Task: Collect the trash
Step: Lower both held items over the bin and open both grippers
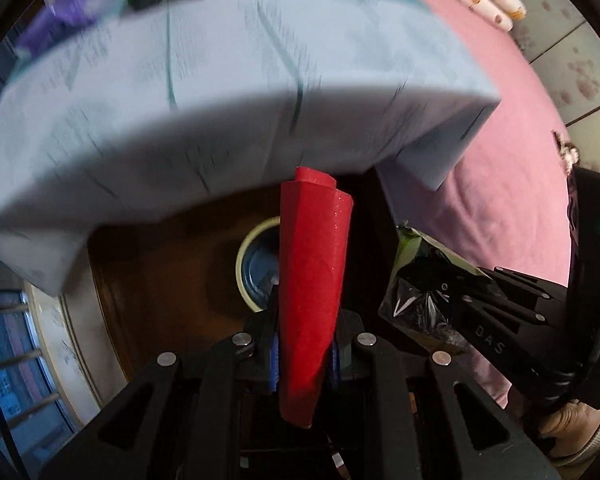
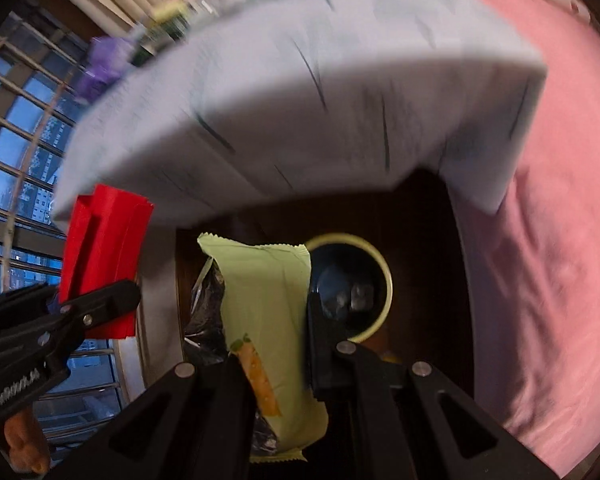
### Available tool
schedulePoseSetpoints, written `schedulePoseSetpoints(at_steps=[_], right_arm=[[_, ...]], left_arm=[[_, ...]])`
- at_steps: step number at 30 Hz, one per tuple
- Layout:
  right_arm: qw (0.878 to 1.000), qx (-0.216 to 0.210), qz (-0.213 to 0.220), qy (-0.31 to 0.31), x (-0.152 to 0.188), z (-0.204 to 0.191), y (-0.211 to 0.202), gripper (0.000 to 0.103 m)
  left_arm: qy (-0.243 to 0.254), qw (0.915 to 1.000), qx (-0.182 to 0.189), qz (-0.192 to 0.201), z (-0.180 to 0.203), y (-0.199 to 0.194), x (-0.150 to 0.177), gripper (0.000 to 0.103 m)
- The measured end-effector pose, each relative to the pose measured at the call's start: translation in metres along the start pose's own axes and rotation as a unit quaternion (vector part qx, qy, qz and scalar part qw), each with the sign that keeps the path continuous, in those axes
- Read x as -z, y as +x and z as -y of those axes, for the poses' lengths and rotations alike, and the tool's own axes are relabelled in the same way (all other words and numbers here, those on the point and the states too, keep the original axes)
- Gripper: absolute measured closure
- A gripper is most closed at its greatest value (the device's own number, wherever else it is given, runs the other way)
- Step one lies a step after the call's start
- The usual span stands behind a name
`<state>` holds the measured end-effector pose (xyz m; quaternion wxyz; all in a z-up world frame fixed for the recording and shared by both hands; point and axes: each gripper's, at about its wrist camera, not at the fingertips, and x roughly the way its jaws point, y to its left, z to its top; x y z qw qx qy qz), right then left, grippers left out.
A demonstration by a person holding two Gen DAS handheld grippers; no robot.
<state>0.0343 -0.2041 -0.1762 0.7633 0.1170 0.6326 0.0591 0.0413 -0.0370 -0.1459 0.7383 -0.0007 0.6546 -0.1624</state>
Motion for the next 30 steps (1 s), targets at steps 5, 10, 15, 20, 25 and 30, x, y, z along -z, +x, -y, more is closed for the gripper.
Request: schedulePoseSetpoints(at_steps=[5, 10, 15, 20, 25, 30], right_arm=[[0.999, 0.005, -0.045, 0.025, 0.016, 0.034, 0.08, 0.099], [0.996, 0.009, -0.076, 0.034, 0.028, 0.062, 0.16, 0.099], [0.993, 0.013, -0.105, 0.045, 0.037, 0.086, 0.233, 0.099], [0.989, 0.002, -0.122, 0.079, 0.04, 0.104, 0.279, 0.098], [0.984, -0.006, -0.135, 0.114, 0.047, 0.116, 0.299, 0.094], [0.983, -0.011, -0.136, 0.12, 0.046, 0.117, 0.3, 0.06]], left_arm=[[-0.02, 0.9989, -0.019, -0.037, -0.004, 0.085, 0.016, 0.087], [-0.037, 0.997, -0.037, -0.057, -0.011, 0.177, 0.024, 0.087], [-0.051, 0.9954, -0.041, -0.07, -0.019, 0.24, 0.029, 0.084], [-0.047, 0.9954, -0.044, -0.07, -0.026, 0.273, 0.032, 0.068], [-0.072, 0.9937, -0.042, -0.075, -0.037, 0.29, 0.031, 0.047], [-0.09, 0.9912, -0.045, -0.085, -0.048, 0.298, 0.03, 0.026]])
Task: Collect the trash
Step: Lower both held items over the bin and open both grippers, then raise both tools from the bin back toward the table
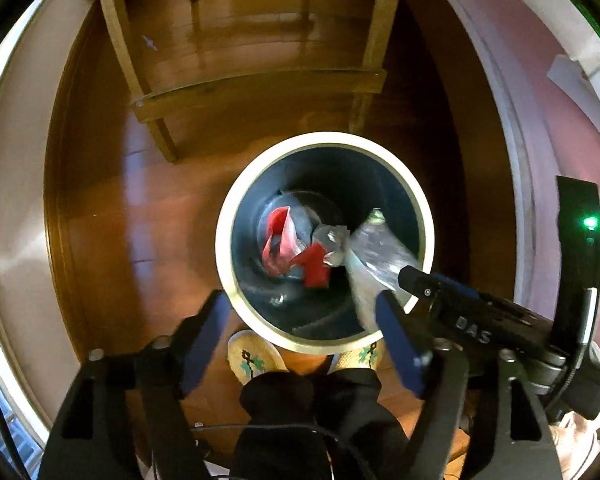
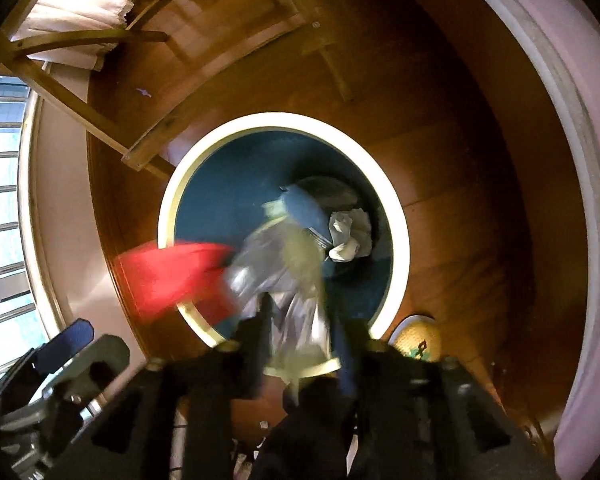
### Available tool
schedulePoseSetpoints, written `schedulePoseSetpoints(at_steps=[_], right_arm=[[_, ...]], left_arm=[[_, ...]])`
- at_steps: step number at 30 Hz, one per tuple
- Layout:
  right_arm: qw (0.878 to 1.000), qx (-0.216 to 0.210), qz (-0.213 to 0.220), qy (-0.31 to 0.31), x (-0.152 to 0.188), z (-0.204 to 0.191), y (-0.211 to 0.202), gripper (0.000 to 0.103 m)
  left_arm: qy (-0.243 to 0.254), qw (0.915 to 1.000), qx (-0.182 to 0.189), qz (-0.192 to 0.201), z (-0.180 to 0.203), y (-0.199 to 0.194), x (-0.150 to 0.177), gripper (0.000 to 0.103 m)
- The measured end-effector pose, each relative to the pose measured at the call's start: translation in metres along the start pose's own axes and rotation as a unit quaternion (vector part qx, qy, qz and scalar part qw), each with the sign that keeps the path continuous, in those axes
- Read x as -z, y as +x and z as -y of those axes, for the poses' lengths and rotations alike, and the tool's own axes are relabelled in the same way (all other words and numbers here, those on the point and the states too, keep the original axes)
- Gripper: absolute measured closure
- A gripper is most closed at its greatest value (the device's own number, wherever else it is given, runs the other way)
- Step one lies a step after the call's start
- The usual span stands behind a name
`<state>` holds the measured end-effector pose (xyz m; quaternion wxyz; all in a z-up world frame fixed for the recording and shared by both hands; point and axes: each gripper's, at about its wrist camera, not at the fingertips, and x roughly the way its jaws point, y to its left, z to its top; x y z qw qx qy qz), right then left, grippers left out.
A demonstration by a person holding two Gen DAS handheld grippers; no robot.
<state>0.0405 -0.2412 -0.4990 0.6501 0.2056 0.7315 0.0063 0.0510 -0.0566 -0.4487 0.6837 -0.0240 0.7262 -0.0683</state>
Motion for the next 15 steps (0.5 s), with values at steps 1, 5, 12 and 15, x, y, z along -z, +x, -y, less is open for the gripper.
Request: schedulePoseSetpoints(at_steps=[1, 5, 12, 15], right_arm=[[1.0, -0.005, 0.002, 0.001, 0.0, 0.0, -0.001, 0.056], [1.0, -0.009, 0.009, -0.006, -0.001, -0.002, -0.01, 0.055], [0.999, 0.01, 0.025, -0.037, -0.005, -0.021, -0.033, 0.055], [0.998, 0.018, 0.037, -0.053, -0.004, -0.033, -0.057, 0.055]], left_arm=[[0.0, 1.0, -0.004, 0.0, 0.0, 0.001, -0.001, 0.026], [0.002, 0.9999, -0.013, 0.006, -0.002, -0.005, -0.004, 0.025], [0.0, 0.9992, -0.025, 0.031, -0.005, -0.038, 0.0, 0.024], [-0.005, 0.9989, -0.025, 0.04, -0.005, -0.063, 0.003, 0.023]])
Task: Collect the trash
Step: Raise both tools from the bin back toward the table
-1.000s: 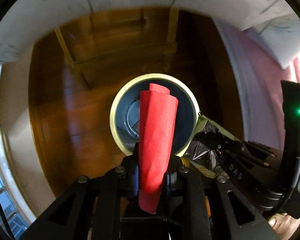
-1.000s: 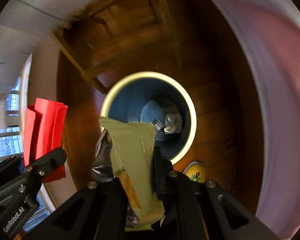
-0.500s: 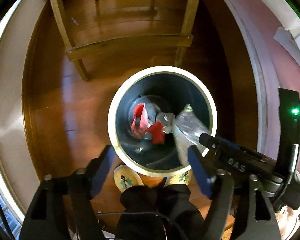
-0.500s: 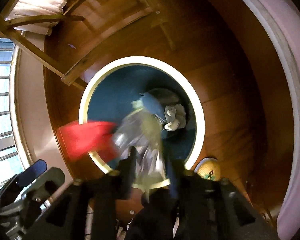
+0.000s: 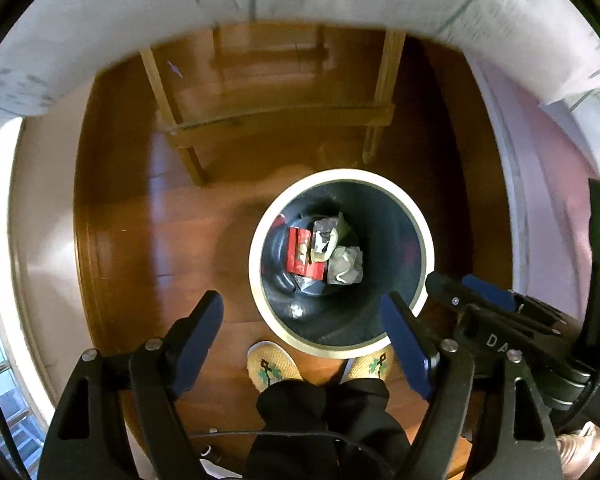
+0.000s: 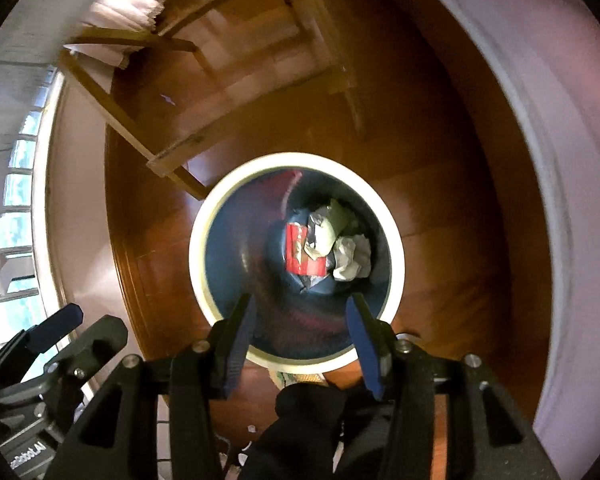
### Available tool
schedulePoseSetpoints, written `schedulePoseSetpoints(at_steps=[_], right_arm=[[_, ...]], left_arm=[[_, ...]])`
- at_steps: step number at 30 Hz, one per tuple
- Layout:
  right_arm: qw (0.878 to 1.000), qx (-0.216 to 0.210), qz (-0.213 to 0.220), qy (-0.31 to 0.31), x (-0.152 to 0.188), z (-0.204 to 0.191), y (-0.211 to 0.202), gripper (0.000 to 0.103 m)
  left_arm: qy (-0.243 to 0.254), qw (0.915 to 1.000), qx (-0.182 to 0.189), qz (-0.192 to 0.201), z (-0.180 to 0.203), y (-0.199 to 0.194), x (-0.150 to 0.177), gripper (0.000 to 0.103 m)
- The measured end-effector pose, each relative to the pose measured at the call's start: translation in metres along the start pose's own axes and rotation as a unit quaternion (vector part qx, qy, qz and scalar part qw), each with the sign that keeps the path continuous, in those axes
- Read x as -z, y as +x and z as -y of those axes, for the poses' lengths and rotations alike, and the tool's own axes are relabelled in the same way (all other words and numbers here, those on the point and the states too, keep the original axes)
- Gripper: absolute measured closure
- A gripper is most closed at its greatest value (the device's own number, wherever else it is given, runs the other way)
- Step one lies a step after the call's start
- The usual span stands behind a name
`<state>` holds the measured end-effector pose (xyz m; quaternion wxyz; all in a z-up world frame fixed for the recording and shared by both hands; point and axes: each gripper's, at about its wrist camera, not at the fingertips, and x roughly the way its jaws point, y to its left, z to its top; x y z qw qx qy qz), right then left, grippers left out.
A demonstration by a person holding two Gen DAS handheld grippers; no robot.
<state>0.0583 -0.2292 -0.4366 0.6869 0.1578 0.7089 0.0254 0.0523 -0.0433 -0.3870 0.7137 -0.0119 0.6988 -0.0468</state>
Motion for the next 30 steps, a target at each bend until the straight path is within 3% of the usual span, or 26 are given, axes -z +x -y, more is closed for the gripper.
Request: schedulePoseSetpoints(at_steps=[7, 18, 30], right_arm=[[0.999, 0.017, 0.034, -0.035, 0.002, -0.03, -0.079, 0.055], [0.991, 0.02, 0.106, -0.085, 0.016, -0.083, -0.225, 0.055], [0.972, 0.031, 0.183, -0.144, 0.038, -0.139, -0.347, 0.055]], left_arm=[[-0.001, 0.9997, 0.01, 0.022, -0.002, -0.072, 0.002, 0.023], [0.024, 0.9955, 0.03, 0.087, 0.0, -0.219, 0.006, 0.023], [0.064, 0.9808, 0.051, 0.177, -0.012, -0.363, 0.008, 0.023]])
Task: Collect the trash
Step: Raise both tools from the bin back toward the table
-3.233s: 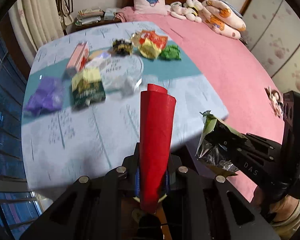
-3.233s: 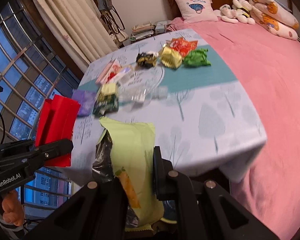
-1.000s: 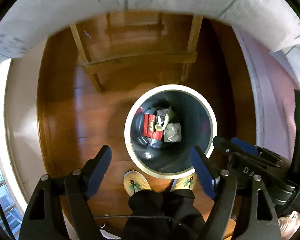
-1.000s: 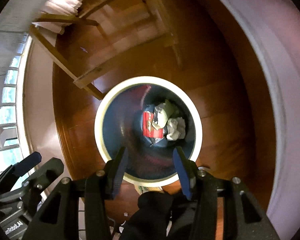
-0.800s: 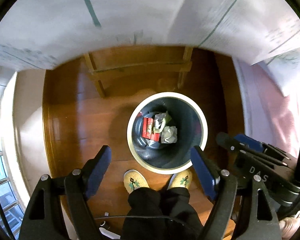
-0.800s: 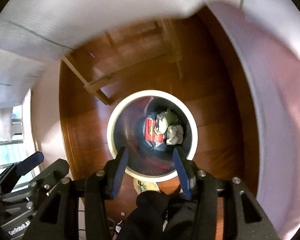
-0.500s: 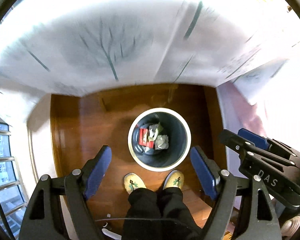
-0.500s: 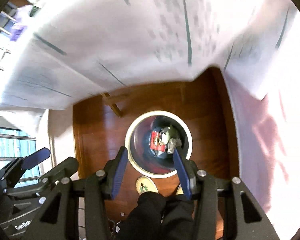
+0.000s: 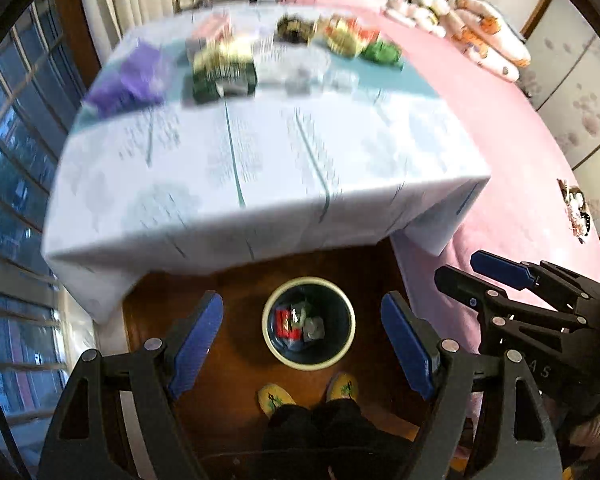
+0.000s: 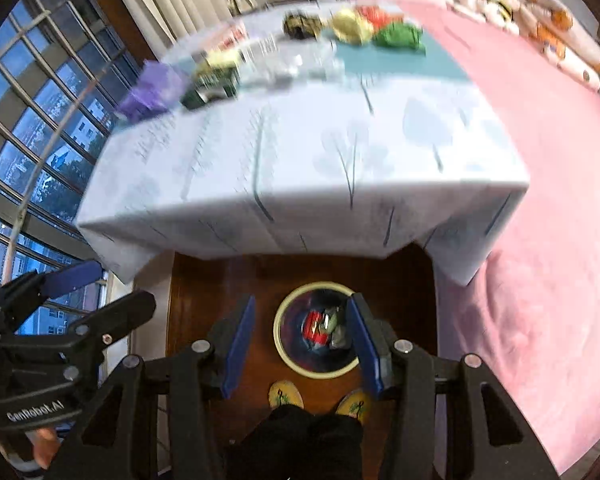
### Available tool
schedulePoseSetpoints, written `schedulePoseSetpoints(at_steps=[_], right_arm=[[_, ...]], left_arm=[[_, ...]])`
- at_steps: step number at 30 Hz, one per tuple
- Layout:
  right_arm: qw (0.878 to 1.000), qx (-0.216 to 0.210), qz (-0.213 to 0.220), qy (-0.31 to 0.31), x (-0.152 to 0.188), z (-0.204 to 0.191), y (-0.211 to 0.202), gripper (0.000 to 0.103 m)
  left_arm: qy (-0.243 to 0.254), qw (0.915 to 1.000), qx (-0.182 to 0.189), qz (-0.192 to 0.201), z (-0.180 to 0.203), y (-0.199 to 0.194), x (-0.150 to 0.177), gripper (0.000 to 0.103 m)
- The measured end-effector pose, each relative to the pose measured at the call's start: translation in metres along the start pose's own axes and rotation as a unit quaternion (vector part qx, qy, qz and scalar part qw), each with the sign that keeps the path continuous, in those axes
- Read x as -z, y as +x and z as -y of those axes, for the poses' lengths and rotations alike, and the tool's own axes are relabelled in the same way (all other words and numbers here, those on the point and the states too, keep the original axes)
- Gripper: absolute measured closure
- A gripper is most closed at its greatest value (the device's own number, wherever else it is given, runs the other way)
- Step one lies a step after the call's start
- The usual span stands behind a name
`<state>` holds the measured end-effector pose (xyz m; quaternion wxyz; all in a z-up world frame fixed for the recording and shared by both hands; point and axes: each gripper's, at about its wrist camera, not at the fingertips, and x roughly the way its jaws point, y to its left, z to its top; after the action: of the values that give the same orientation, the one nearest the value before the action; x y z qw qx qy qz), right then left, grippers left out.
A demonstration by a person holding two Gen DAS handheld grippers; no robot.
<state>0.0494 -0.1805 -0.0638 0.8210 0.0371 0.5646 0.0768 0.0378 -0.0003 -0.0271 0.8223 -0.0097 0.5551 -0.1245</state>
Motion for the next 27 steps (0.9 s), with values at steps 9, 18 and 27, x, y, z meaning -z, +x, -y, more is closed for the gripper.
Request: schedulePoseSetpoints(at_steps=[9, 18, 27], right_arm=[[0.997, 0.018, 0.069, 0.01, -0.027, -0.011, -0.05, 0.055], [0.992, 0.034, 0.123, 0.009, -0.062, -0.006, -0.078, 0.055], [0.99, 0.033, 0.134, 0.008, -0.113, 0.034, -0.065, 0.055]], left_arm=[[0.046, 0.9952, -0.029, 0.082, -0.007, -0.061, -0.033, 0.023], [0.066, 0.9917, -0.037, 0.103, 0.001, -0.077, -0.065, 0.023], [0.06, 0.993, -0.029, 0.098, 0.031, -0.049, -0.128, 0.023]])
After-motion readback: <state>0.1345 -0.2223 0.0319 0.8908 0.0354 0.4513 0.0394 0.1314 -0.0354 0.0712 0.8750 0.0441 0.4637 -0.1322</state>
